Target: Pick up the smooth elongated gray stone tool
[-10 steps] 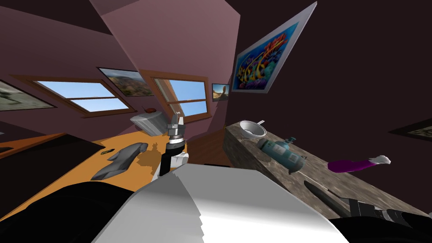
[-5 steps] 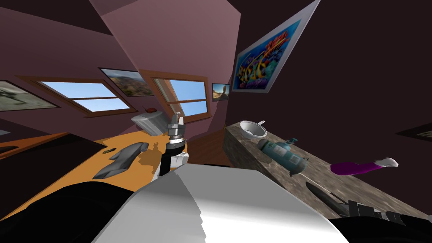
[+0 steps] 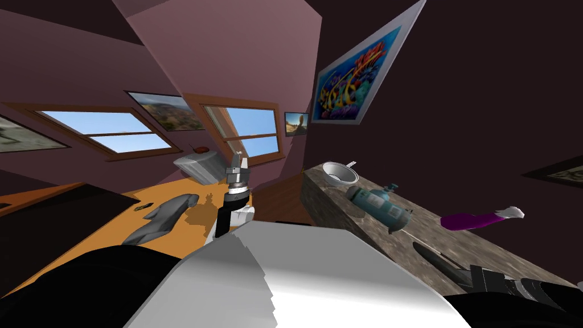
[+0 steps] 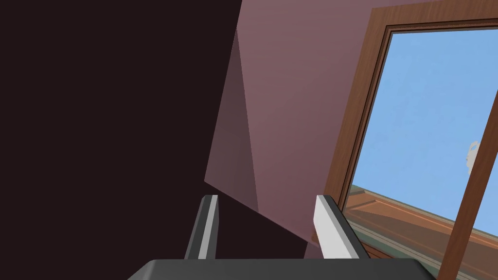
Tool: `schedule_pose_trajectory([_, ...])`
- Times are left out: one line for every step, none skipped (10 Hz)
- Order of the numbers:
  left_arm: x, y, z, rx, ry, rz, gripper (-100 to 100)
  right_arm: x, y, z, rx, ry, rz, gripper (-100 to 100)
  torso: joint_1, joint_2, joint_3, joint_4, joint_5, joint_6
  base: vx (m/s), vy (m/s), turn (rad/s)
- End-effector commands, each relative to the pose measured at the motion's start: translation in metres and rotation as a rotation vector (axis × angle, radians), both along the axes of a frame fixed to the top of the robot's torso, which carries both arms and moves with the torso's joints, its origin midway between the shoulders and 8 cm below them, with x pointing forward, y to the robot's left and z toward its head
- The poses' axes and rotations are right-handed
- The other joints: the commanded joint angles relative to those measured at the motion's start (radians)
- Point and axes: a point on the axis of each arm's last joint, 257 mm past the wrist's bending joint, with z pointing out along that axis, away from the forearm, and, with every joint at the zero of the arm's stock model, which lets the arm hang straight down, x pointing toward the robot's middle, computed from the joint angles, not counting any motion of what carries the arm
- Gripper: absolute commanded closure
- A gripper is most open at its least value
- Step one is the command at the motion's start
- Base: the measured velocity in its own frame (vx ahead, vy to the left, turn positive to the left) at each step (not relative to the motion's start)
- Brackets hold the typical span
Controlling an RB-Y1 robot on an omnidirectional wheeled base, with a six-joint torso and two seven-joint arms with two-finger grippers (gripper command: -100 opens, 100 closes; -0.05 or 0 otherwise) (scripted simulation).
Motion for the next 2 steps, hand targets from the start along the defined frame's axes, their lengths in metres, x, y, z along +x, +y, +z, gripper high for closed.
schedule_pose_trajectory([0.0, 0.0, 0.0, 0.0, 0.0, 0.0, 0, 0.0, 0.0, 0.0, 0.0, 0.0, 0.0, 100, 0.0, 0.0, 0.0, 0.0, 0.0, 0.0, -0.018, 0.017, -0.021])
schedule_pose_trajectory([0.0, 0.0, 0.0, 0.0, 0.0, 0.0, 0, 0.0003, 0.0001, 0.0006, 0.001, 0.001, 0.001, 0, -0.001, -0.001, 0.0, 0.0, 0.0, 0.0, 0.0, 0.0, 0.0])
